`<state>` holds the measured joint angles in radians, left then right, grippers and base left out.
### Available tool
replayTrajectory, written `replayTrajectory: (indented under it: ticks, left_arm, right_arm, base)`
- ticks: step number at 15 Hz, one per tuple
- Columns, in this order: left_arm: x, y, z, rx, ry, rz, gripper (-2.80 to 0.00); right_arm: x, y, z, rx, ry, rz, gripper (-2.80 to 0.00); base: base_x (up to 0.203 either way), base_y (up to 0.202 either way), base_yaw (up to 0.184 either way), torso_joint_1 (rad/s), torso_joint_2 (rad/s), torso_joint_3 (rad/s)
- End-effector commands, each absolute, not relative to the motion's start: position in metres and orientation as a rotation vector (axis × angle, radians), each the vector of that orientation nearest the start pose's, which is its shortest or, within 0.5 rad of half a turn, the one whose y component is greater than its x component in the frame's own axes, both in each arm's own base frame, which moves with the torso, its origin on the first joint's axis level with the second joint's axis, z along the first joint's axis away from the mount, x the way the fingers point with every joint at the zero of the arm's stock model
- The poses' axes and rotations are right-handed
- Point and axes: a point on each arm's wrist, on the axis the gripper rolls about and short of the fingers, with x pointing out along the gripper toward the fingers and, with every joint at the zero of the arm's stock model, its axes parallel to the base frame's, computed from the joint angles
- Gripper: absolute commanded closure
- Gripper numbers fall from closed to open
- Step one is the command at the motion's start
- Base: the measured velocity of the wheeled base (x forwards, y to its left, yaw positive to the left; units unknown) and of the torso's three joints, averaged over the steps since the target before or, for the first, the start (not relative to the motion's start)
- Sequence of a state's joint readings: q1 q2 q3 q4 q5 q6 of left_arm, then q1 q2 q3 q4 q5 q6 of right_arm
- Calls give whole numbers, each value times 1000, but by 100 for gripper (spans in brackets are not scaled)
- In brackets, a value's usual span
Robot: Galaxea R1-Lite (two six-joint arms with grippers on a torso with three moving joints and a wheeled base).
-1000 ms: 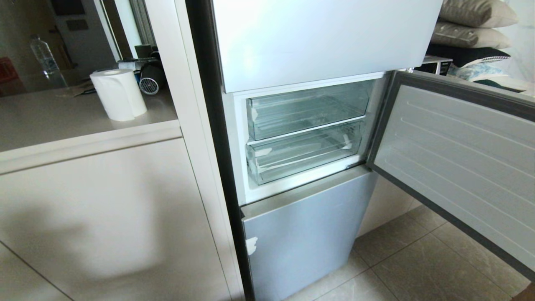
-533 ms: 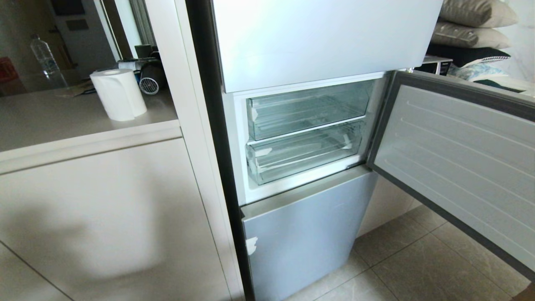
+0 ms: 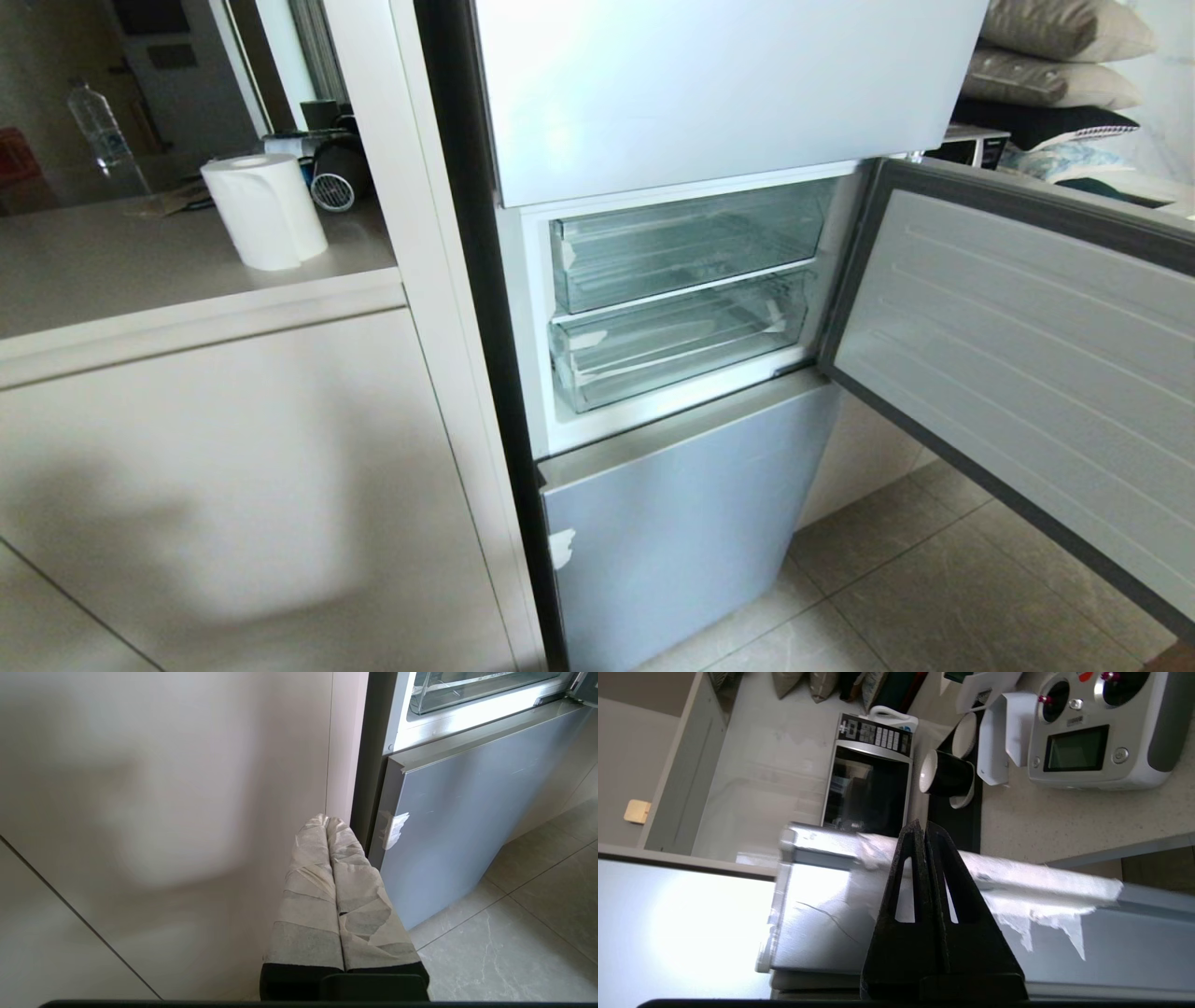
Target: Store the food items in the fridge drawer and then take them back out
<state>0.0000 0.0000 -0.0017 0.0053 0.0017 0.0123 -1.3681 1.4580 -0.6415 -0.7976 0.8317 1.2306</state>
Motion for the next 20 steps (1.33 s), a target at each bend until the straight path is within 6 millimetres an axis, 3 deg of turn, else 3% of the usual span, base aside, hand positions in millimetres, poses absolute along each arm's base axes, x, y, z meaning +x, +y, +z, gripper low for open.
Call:
replayTrajectory:
  ticks: [1,6,8,11,13,15,18,20]
  left_arm:
    - [-23,0,75,12,3,2,0]
    - [-23,0,75,12,4,2,0]
    - [-23,0,75,12,5,2,0]
    - [-23,0,75,12,4,2,0]
    - [-23,0,75,12,3,2,0]
    - [-23,0,75,12,5,2,0]
    - [-23,0,75,12,3,2,0]
    - [-23,0,75,12,3,2,0]
  right_arm:
    - [60,-218,231,1163,-350,-452,0]
    - [59,-217,240,1127,-372,-439,0]
    - [60,-219,259,1136,-432,-386,0]
    - [61,-226,305,1163,-537,-262,0]
    - [59,-244,315,1172,-572,-265,0]
    - [55,-266,307,1212,-586,-312,0]
    - [55,-295,279,1284,-564,-371,0]
    - [63,-295,258,1359,-489,-363,0]
  base:
    - [0,0,0,0,0,0]
    - [0,0,0,0,0,0]
    - [0,0,0,0,0,0]
    - [0,0,0,0,0,0]
    - [0,0,0,0,0,0]
    - [0,0,0,0,0,0]
    - [0,0,0,0,0,0]
    - [0,0,0,0,0,0]
